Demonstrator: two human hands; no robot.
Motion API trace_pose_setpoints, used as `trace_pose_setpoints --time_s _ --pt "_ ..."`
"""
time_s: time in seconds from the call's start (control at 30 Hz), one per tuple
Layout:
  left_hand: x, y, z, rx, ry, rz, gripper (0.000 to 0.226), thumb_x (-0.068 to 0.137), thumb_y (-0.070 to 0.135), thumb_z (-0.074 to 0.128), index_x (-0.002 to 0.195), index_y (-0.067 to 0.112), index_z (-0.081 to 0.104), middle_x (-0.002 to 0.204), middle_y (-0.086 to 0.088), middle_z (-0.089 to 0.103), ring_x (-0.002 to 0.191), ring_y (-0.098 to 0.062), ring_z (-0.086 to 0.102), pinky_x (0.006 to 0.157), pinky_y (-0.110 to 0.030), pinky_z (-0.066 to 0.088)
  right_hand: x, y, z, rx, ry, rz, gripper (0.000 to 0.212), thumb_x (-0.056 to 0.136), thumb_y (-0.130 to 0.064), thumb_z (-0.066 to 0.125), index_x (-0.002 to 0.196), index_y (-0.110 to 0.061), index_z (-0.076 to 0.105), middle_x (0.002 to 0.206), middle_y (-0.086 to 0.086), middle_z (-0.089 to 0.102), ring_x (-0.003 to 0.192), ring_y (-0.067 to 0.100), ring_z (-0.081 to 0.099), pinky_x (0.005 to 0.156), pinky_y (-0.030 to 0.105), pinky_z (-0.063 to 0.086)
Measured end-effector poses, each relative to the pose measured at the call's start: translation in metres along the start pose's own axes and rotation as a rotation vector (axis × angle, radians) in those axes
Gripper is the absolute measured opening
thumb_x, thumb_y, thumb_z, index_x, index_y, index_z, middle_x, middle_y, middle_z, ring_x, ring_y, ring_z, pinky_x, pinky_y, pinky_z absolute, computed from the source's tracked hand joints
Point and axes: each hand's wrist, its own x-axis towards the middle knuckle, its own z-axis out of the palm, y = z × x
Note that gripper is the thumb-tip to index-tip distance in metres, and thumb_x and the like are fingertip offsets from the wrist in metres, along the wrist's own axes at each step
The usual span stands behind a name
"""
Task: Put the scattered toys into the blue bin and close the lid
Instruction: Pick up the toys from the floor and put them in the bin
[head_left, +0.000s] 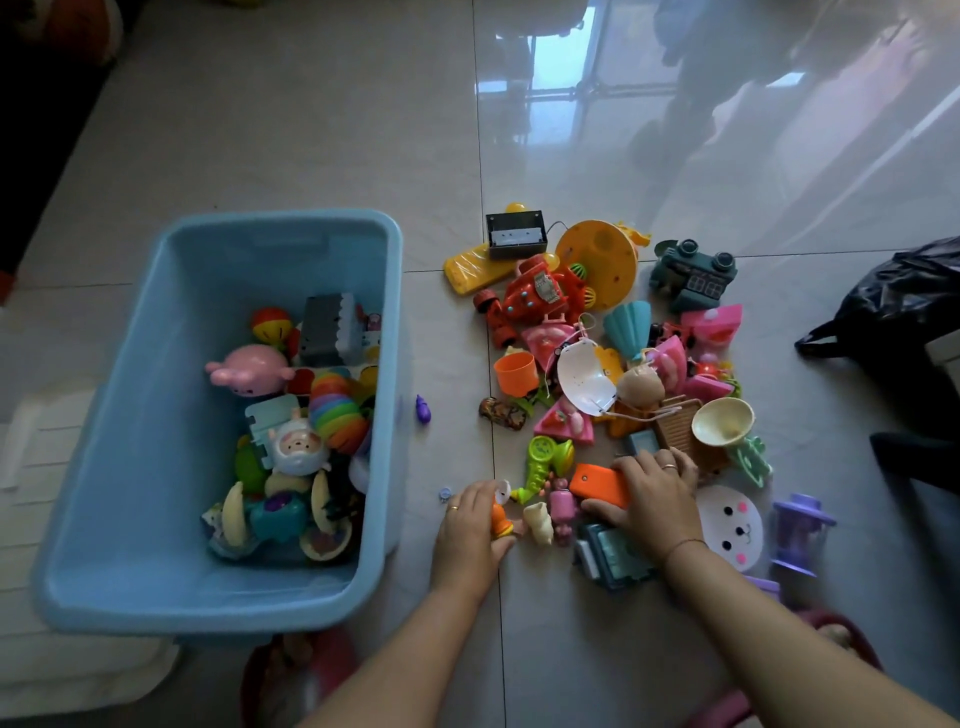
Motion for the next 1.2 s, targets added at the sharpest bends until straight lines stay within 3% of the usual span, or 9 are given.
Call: trace_pose_setpoints --time_s 0.2,0.37,0.6,0.7,0.77,0.87,0.97,1.07,1.2 --pt "-0.005 0.044 -0.043 -0.099 0.205 0.104 0.075 0.069 0.030 0.079 0.134 0.012 0.046 0.128 -0.006 0.056 0.120 -0.020 0.050 0.099 -0.037 0.047 -0.002 -0.015 -0.035 0.228 0.214 0.129 0.063 0.069 -0.073 0.043 0.091 -0.018 0.064 0.084 0.002 0.062 0.082 0.028 0.057 0.081 0.036 0.026" --pt "-0.013 0.086 -0.121 -0.236 0.669 0.223 0.071 0.076 0.043 0.068 0.132 0.006 0.046 0.129 -0.009 0.052 0.118 -0.021 0.052 0.093 -0.028 0.051 0.024 -0.100 -0.120 0.679 0.425 0.184 0.063 0.069 -0.072 0.051 0.098 -0.017 0.060 0.095 0.002 0.060 0.091 0.020 0.050 0.081 0.040 0.040" --pt "0.000 0.032 -0.224 -0.305 1.113 -0.180 0.076 0.080 0.034 0.071 0.137 -0.004 0.039 0.138 -0.023 0.044 0.130 -0.032 0.040 0.107 -0.012 0.024 0.056 -0.212 -0.198 1.029 0.249 -0.166 0.063 0.076 -0.067 0.047 0.115 -0.019 0.054 0.107 -0.002 0.053 0.100 0.013 0.048 0.090 0.035 0.044" --pt "-0.006 0.037 -0.216 -0.245 1.172 -0.121 0.076 0.084 0.039 0.065 0.137 -0.006 0.036 0.142 -0.025 0.039 0.133 -0.035 0.035 0.113 -0.028 0.024 0.060 -0.182 -0.171 0.976 0.211 -0.118 0.062 0.082 -0.060 0.053 0.126 -0.016 0.048 0.117 -0.001 0.049 0.109 0.011 0.046 0.097 0.034 0.044" --pt "-0.011 0.066 -0.189 -0.254 1.092 0.047 0.067 0.086 0.032 0.064 0.133 -0.009 0.040 0.138 -0.027 0.042 0.131 -0.031 0.036 0.112 -0.021 0.024 0.043 -0.139 -0.133 0.820 0.211 -0.017 0.065 0.081 -0.063 0.052 0.127 -0.018 0.048 0.120 0.000 0.052 0.112 0.014 0.047 0.097 0.037 0.043" --pt "-0.017 0.093 -0.121 -0.216 0.744 0.232 0.058 0.086 0.036 0.061 0.133 0.006 0.044 0.135 -0.015 0.048 0.129 -0.022 0.041 0.109 -0.025 0.031 -0.014 -0.069 -0.070 0.548 0.150 0.162 0.071 0.073 -0.071 0.046 0.122 -0.021 0.051 0.118 0.003 0.055 0.111 0.024 0.052 0.092 0.044 0.040" --pt "-0.020 0.077 -0.052 -0.134 0.320 0.160 0.065 0.079 0.048 0.059 0.135 0.019 0.044 0.136 -0.006 0.051 0.127 -0.020 0.045 0.105 -0.038 0.041 -0.069 -0.030 -0.031 0.399 0.068 0.349 0.081 0.065 -0.074 0.040 0.126 -0.023 0.052 0.123 0.008 0.053 0.113 0.031 0.049 0.091 0.048 0.039" --pt "-0.021 0.050 -0.014 -0.020 -0.029 0.087 0.076 0.074 0.046 0.070 0.140 0.022 0.040 0.142 0.001 0.044 0.133 -0.017 0.037 0.112 -0.037 0.030 -0.090 -0.027 -0.006 0.358 -0.002 0.403 0.087 0.059 -0.076 0.041 0.129 -0.025 0.051 0.125 0.009 0.052 0.115 0.031 0.049 0.093 0.049 0.040" --pt "-0.012 0.032 -0.001 0.156 -0.219 0.049 0.084 0.078 0.046 0.066 0.147 0.028 0.021 0.152 0.007 0.024 0.141 -0.014 0.018 0.114 -0.029 0.011 -0.090 -0.038 0.012 0.291 -0.042 0.397 0.092 0.055 -0.078 0.046 0.131 -0.027 0.042 0.126 0.009 0.052 0.113 0.031 0.049 0.086 0.051 0.046"
